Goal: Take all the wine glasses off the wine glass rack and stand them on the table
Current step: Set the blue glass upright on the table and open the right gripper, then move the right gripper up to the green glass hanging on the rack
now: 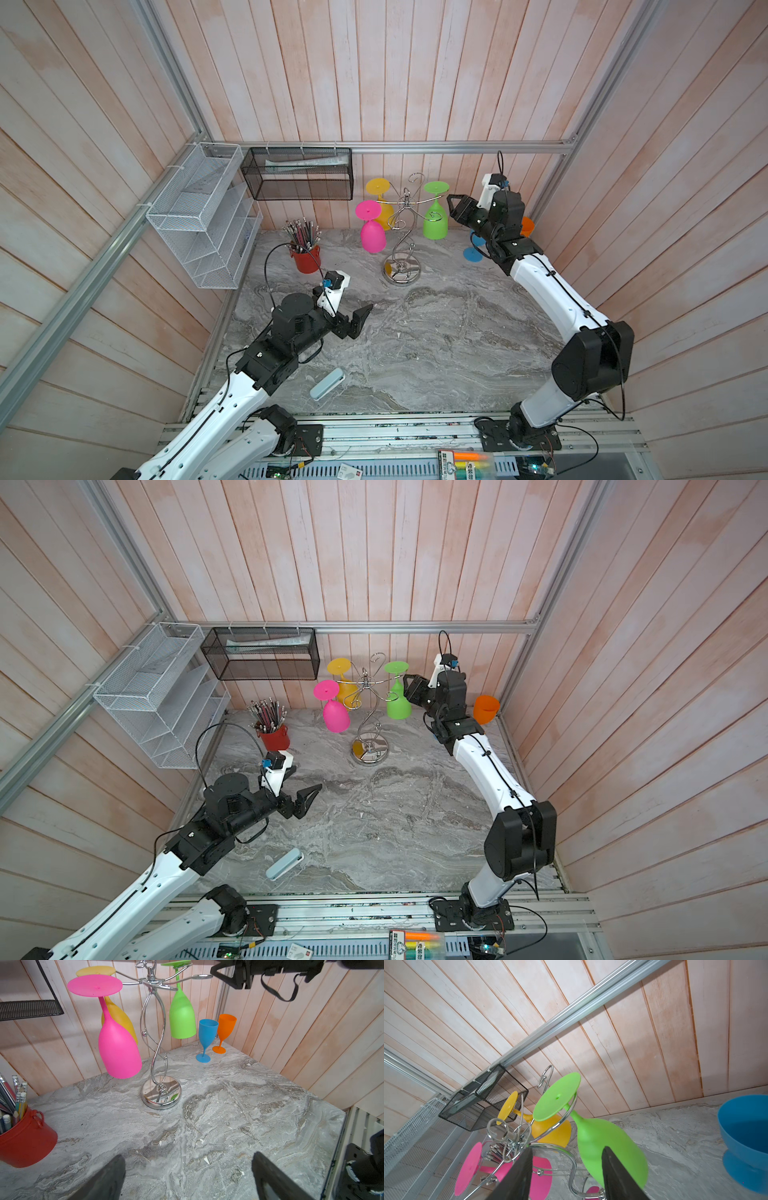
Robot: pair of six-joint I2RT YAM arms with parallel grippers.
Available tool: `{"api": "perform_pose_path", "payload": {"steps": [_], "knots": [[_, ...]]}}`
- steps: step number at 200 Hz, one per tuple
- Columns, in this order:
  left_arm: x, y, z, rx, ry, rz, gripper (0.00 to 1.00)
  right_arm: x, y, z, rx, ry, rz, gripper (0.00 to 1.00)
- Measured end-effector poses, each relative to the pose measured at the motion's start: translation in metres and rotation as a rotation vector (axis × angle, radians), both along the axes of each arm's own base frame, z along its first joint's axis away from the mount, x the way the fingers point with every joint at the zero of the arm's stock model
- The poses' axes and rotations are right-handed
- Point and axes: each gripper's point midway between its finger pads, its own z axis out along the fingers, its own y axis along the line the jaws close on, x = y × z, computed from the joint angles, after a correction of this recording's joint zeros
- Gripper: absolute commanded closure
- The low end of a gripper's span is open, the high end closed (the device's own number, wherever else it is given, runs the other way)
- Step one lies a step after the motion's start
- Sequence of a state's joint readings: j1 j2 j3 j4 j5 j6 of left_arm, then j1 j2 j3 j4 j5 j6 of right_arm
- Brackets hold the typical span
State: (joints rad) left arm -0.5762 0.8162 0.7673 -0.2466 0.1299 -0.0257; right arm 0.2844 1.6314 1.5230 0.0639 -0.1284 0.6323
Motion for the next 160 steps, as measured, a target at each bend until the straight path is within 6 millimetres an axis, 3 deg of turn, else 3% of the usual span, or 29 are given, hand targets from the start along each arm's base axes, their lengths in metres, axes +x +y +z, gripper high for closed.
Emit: {"api": "perform_pose_path", "payload": {"steps": [30,78,108,160], "knots": [[0.009,0.003,-0.01,0.026,0.021,0.036,0.04,0.007,0.002,0.007,0.043,-0.02,-0.002,0.48],[0.023,0.012,-0.022,0.053,0.05,0.093,0.04,0.032,0.022,-0.01,0.071,0.035,-0.006,0.51],[0.025,0.013,-0.025,0.06,0.059,0.1,0.04,0.033,0.03,-0.013,0.064,0.052,-0.023,0.53],[0.025,0.013,-0.025,0.058,0.059,0.099,0.04,0.032,0.022,-0.01,0.109,0.041,-0.057,0.56]]}}
